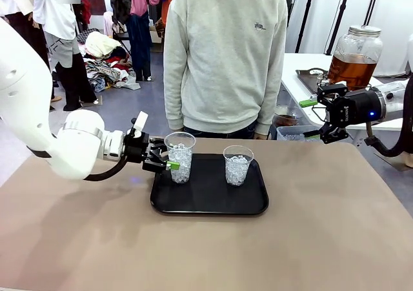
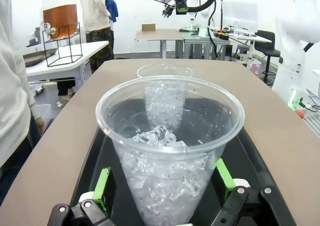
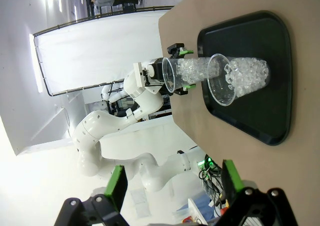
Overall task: Pour the drink into the iced cup.
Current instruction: Pick up the iced cup indicated by the human and present it to them.
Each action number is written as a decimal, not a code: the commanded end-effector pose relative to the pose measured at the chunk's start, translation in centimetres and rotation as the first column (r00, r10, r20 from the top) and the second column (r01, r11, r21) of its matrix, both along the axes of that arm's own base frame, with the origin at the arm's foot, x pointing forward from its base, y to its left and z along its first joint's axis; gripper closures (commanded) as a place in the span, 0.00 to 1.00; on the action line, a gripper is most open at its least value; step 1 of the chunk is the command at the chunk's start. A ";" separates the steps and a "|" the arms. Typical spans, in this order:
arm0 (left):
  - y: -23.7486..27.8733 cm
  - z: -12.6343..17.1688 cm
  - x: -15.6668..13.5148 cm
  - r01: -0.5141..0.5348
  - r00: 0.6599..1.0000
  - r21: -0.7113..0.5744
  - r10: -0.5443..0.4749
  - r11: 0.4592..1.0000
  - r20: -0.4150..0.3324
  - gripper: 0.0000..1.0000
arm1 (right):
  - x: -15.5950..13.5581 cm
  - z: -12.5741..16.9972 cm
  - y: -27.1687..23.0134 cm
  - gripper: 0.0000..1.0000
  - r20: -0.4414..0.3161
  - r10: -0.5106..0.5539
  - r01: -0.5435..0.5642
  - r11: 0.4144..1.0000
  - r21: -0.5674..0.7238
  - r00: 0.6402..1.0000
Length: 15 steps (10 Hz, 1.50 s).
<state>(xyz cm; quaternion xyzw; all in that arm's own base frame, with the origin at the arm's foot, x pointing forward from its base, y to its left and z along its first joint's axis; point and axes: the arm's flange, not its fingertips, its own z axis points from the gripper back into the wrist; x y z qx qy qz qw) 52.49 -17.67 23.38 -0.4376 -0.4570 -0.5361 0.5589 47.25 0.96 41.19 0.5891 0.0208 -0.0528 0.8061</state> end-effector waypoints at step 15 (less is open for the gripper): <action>-2.2 0.1 -0.7 -0.019 0.998 -0.078 0.014 0.997 -0.059 0.39 | 0.0 0.1 0.0 0.00 0.000 -0.001 0.001 1.000 0.002 1.000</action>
